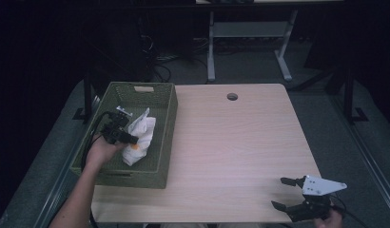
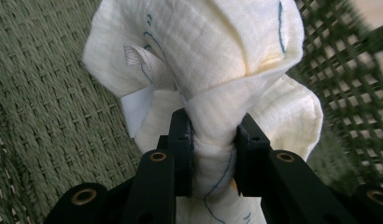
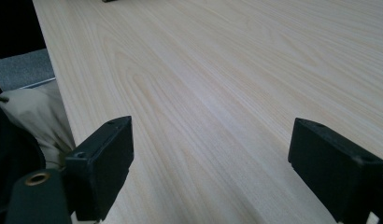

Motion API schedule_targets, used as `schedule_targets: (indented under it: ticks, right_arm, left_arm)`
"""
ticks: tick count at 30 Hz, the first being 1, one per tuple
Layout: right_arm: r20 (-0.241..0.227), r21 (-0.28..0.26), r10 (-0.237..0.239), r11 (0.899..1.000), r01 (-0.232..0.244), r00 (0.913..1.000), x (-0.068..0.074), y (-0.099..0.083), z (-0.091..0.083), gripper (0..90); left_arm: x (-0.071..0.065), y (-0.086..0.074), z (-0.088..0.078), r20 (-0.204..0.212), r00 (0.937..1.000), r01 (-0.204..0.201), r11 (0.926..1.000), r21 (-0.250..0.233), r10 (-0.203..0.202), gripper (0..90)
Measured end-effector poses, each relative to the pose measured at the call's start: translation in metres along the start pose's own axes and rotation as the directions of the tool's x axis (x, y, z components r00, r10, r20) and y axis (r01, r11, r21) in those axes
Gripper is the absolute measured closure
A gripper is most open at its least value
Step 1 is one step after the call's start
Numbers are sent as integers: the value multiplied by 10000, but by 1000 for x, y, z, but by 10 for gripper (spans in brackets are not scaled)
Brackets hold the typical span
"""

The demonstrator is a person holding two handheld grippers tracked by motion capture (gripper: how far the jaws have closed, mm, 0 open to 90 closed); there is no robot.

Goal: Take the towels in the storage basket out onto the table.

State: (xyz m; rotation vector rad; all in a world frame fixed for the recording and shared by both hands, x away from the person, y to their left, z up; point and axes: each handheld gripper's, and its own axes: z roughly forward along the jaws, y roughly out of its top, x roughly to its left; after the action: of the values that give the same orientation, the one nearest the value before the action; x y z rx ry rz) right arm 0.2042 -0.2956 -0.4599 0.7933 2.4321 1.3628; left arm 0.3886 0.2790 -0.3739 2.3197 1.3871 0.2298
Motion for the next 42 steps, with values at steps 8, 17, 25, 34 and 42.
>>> schedule_targets:
  ticks: [8,17,25,34,42]
  right_arm:
    - [31,-132,74,9999,-74,10000,-1,0,0,138]
    - [23,-205,90,9997,-89,10000,0,1,0,138]
    - [74,-166,136,9998,-135,9999,0,2,0,138]
    - [108,-254,177,9995,-174,9998,0,2,-1,138]
    - [169,-240,288,9993,-284,9994,-2,1,1,138]
  left_arm:
    - [4,-9,-16,966,9948,432,9932,-1084,-327,718]
    - [10,-15,-25,2034,9757,1209,9740,-1919,-810,718]
    - [15,-21,-31,2664,9578,1710,9586,-2277,-1076,718]
    - [12,-24,-36,3262,9439,1510,9455,-2884,-512,716]
    - [12,-24,-37,3354,9410,1551,9389,-3074,-456,716]
